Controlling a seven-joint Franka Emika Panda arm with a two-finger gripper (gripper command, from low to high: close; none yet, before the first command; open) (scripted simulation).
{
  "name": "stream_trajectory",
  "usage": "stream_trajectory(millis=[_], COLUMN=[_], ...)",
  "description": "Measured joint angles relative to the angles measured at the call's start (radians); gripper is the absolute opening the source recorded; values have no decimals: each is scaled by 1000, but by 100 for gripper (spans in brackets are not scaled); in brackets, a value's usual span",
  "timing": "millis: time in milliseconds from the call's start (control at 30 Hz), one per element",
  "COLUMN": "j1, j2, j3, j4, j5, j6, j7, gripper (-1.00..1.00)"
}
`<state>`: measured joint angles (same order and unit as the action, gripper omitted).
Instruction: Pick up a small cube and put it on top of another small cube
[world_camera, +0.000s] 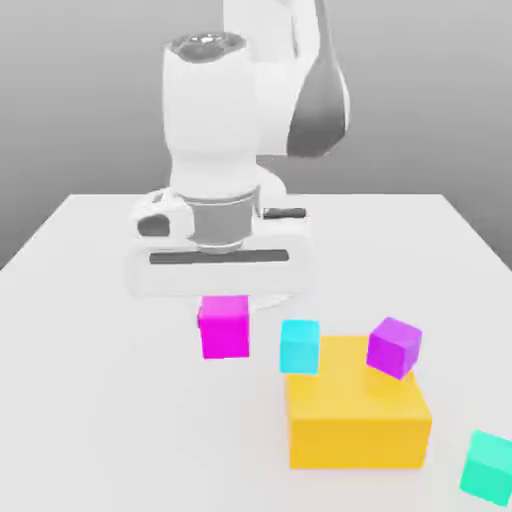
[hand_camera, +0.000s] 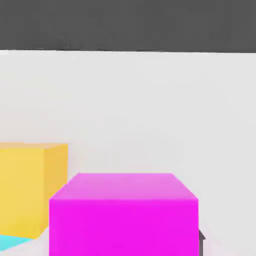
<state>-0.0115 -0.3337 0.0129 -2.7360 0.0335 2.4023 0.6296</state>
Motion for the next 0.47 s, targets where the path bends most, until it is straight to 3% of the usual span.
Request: stream_trajectory(millis=[167,333,367,467], j1=[97,107,106,106], j2=[-166,-53,-26,-26], j3=[60,80,82,82], j4=[-104,-165,-174,-174], j5=[25,30,30,30], j6=[-61,112,148,148], j7=[-46,-52,-51,-51], gripper=[-100,-100,100,100])
